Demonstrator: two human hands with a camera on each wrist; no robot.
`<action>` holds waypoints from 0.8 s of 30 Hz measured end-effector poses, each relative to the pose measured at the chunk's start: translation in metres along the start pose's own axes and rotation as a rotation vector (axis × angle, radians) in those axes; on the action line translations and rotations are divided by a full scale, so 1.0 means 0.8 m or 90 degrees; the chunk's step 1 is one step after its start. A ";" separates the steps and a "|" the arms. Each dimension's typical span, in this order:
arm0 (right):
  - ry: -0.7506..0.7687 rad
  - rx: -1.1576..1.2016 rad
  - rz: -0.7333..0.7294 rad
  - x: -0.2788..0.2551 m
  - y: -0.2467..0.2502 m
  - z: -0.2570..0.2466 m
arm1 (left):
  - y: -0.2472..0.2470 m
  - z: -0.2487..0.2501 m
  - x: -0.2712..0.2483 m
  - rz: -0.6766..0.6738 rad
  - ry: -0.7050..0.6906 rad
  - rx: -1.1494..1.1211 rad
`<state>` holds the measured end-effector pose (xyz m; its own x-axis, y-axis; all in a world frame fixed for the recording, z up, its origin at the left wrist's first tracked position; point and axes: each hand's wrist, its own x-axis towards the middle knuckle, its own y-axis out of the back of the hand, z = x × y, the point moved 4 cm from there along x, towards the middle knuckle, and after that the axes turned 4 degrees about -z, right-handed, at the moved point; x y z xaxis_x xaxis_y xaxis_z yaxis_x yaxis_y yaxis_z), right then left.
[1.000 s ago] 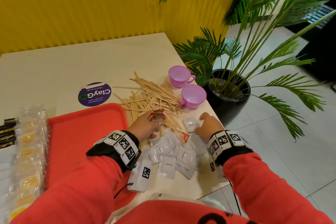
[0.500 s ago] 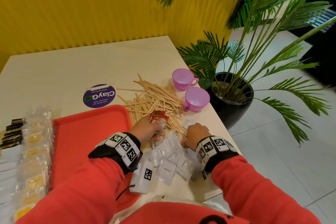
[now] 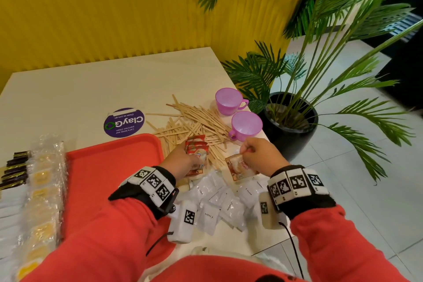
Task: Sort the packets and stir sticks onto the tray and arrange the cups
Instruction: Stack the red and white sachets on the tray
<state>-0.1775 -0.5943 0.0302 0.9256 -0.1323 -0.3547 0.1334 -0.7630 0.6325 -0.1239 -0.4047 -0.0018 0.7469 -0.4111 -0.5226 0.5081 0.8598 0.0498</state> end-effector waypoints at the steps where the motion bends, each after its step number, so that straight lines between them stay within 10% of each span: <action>1: 0.026 0.034 -0.003 -0.003 0.002 -0.007 | 0.000 0.001 0.000 -0.001 0.006 -0.020; 8: 0.213 0.104 -0.083 -0.014 -0.029 -0.066 | -0.019 0.011 -0.010 -0.062 0.004 -0.182; 14: 0.257 0.079 0.119 -0.007 -0.043 -0.084 | -0.025 0.018 -0.018 -0.130 -0.043 -0.257; 18: 0.118 0.106 0.153 0.001 -0.047 -0.067 | -0.011 0.021 -0.020 -0.068 -0.041 -0.288; 24: 0.022 0.263 -0.061 0.004 -0.067 -0.064 | 0.000 0.031 -0.018 0.027 -0.066 -0.297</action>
<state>-0.1639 -0.5215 0.0305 0.9281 -0.0329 -0.3709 0.0725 -0.9610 0.2668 -0.1239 -0.4063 0.0268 0.8141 -0.3798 -0.4394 0.2471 0.9112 -0.3297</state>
